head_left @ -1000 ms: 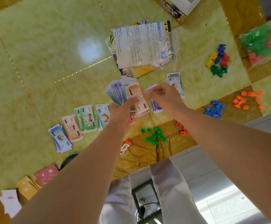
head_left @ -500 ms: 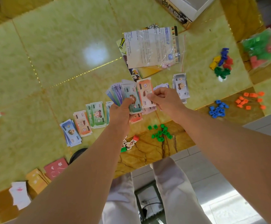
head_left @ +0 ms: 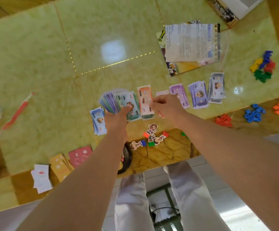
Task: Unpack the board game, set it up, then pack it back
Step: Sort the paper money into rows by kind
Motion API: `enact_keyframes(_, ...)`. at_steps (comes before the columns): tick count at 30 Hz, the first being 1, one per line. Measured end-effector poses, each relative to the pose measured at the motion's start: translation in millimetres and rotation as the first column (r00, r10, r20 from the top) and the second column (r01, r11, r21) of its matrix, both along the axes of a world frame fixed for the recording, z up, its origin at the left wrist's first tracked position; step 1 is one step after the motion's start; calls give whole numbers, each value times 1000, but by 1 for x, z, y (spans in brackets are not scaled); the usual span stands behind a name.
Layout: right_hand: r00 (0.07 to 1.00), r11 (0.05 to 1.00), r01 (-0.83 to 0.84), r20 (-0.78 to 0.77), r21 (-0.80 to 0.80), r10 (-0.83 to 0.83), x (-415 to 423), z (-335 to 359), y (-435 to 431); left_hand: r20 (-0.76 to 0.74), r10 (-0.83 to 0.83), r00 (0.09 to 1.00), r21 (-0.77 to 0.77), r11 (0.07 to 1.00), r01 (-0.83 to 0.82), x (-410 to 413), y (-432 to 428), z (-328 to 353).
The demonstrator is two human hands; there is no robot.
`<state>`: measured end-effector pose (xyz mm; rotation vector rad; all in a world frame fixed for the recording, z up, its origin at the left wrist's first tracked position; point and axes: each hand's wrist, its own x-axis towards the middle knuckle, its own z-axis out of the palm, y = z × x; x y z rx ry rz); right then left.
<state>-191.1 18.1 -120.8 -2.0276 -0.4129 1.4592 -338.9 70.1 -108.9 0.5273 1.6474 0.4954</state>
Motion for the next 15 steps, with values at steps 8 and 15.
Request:
enact_keyframes(8,981,997,-79,176,-3,79,-79,-15,34,10,-13,1000,-9,1000,13,-89,25,-9)
enact_keyframes(15,938,997,-43,342,-58,60,-122,-33,59,106,19,994,-15,1000,-18,-132,44,-14)
